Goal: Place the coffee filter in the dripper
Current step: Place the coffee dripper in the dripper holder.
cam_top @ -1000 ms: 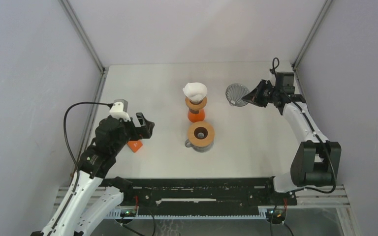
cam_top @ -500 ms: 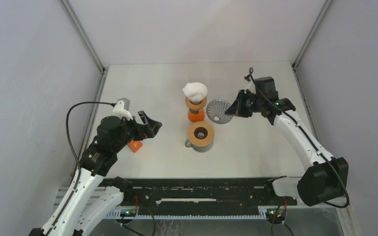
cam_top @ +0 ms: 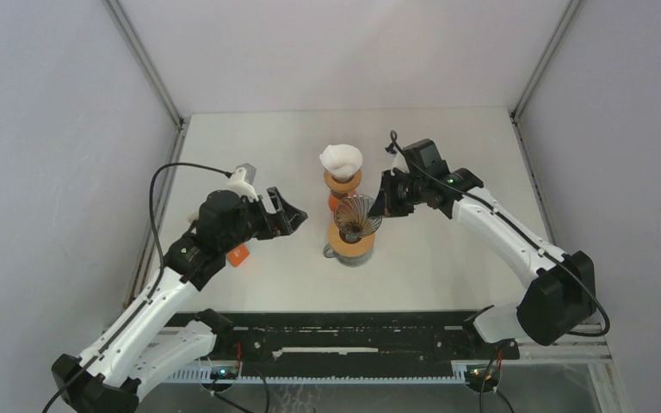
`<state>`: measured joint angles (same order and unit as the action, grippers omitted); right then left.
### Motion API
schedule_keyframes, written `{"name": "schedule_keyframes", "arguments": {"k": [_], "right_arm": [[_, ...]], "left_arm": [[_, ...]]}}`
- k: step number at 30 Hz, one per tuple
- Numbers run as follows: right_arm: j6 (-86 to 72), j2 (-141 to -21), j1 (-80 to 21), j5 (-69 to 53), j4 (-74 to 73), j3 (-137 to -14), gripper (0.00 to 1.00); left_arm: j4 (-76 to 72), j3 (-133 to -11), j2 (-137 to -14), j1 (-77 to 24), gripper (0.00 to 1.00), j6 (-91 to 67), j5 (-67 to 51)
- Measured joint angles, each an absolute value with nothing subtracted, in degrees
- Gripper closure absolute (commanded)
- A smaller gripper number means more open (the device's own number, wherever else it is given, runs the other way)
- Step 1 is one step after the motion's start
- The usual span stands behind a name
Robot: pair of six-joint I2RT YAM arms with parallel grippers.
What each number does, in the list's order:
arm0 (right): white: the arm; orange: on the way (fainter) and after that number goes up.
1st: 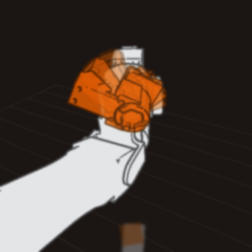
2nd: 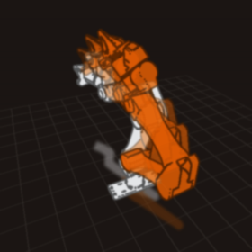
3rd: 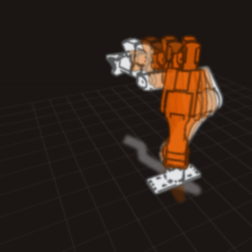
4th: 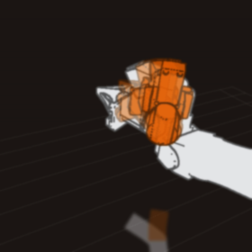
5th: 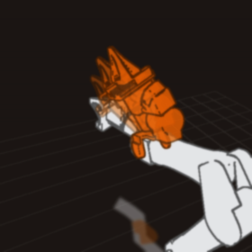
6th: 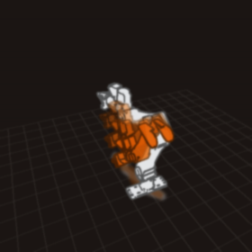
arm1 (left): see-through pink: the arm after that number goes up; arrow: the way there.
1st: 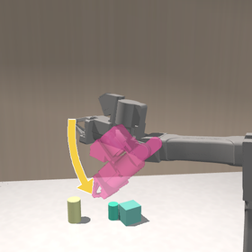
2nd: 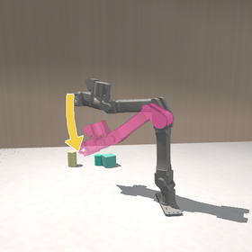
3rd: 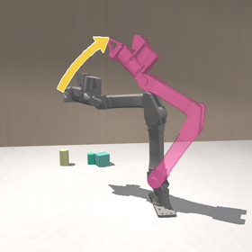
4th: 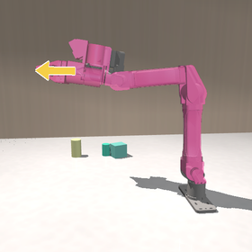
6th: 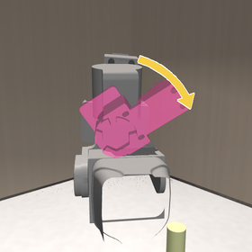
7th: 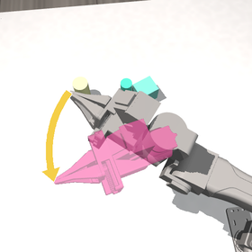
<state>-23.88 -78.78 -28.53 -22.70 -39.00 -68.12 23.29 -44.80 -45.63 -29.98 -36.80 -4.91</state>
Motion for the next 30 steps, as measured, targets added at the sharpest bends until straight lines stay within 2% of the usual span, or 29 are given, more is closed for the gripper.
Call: {"name": "schedule_keyframes", "arguments": {"k": [14, 30], "right_arm": [[-23.16, -84.58, -32.91, -21.41, -39.64, -71.13, 1.00], [-22.83, -84.71, -33.04, -20.01, -39.72, -71.64, 1.00]], "left_arm": [[17.61, -45.01, -53.49, -33.04, 0.17, -39.18, -5.65], [14.63, -46.63, -58.59, -36.51, 0.25, -39.66, -6.66]]}}
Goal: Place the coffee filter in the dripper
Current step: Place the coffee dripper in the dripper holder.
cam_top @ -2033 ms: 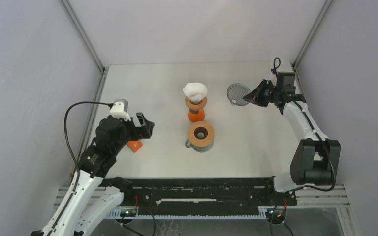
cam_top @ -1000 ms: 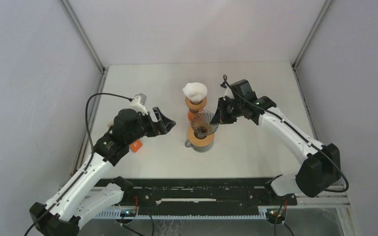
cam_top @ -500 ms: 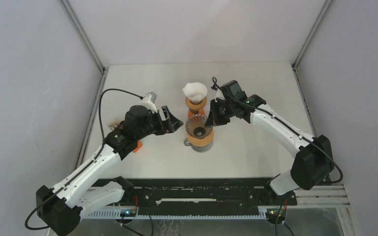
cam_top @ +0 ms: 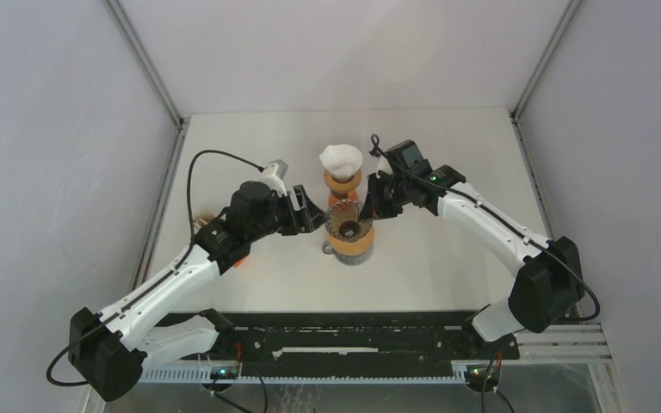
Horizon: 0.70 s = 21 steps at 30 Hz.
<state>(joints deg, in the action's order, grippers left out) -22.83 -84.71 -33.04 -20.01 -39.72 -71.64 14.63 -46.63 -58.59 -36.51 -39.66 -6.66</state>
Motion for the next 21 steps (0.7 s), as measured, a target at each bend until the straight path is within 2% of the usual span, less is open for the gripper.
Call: {"name": "schedule_keyframes", "arguments": {"k": [21], "right_arm": [[-22.81, -82.00, -30.79, -21.12, -38.00, -69.52, 1.00]], "left_arm": [[14.20, -48.40, -60.69, -37.47, 0.26, -39.66, -6.68]]}}
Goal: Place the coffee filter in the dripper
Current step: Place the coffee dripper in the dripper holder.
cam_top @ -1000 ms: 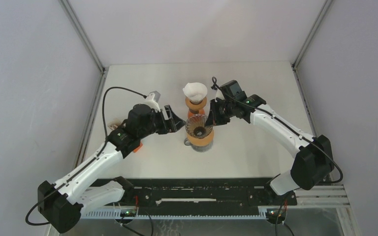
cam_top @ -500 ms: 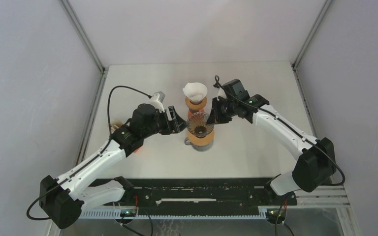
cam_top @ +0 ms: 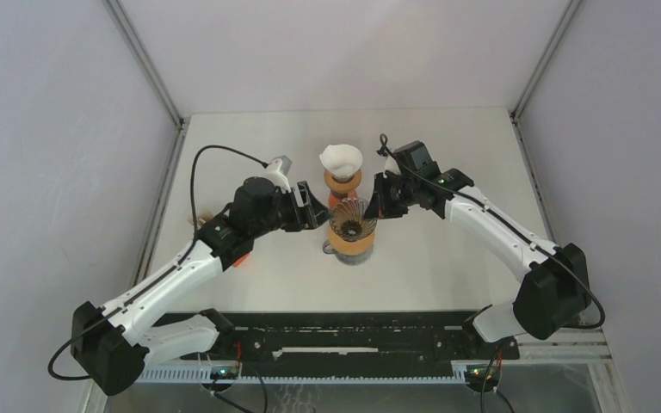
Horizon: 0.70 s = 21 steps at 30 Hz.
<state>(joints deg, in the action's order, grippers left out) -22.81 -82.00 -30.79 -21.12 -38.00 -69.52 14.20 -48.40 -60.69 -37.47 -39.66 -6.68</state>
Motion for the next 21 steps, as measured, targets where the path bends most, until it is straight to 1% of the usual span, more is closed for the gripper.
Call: {"name": "schedule_keyframes", "arguments": {"k": [6, 11, 21], "right_arm": [[-22.83, -83.00, -30.79, -21.10, -37.45, -68.23, 1.00], [-22.81, -83.99, -30.79, -20.71, -36.67, -67.85, 1.00], [-22.81, -84.95, -30.89, -20.10, -36.51, -67.57, 1.00]], "left_arm": [[13.41, -49.63, -61.69, -37.69, 0.27, -39.66, -6.70], [12.86, -49.65, -63.61, -37.87, 0.31, -39.66, -6.90], [12.40, -49.65, -67.70, -38.17, 0.43, -39.62, -8.19]]}}
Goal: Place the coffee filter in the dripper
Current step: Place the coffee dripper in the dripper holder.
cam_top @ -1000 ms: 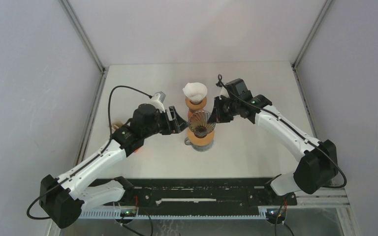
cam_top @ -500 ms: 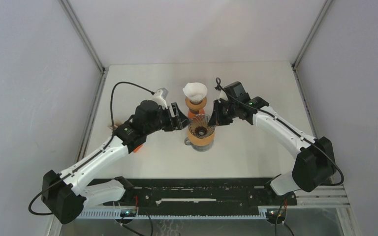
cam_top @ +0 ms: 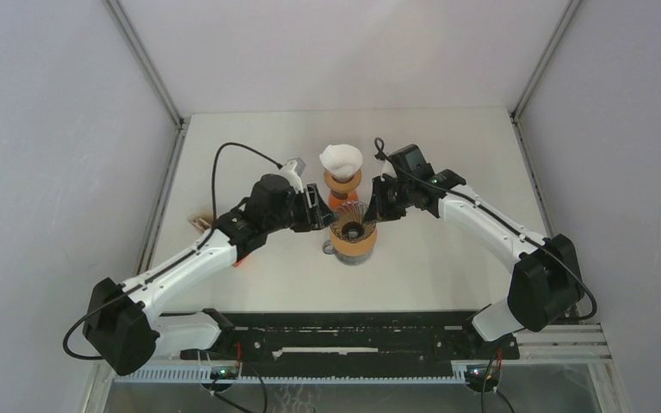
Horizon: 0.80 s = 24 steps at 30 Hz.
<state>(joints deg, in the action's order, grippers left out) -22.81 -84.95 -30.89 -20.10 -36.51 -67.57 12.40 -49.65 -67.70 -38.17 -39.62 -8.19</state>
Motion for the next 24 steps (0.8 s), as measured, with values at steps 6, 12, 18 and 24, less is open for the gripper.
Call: {"name": "schedule_keyframes", "arguments": {"k": [6, 12, 18, 24], "right_arm": [[-22.81, -85.21, -31.16, -20.03, -36.05, -67.55, 1.00], [-22.76, -85.36, -31.20, -20.25, -35.20, -67.22, 1.00], [-22.57, -85.43, -31.20, -20.27, -34.85, -66.98, 1.00], [-22.59, -85.52, -31.20, -19.84, -34.57, -66.78, 1.00]], "left_arm": [[12.14, -49.87, -70.48, -38.48, 0.50, -39.57, -9.13], [12.10, -51.66, -72.64, -39.03, 0.70, -39.46, -9.87], [12.73, -52.60, -74.70, -39.05, 0.85, -38.13, -10.28], [13.06, -53.47, -76.03, -38.98, 0.90, -37.98, -10.39]]}}
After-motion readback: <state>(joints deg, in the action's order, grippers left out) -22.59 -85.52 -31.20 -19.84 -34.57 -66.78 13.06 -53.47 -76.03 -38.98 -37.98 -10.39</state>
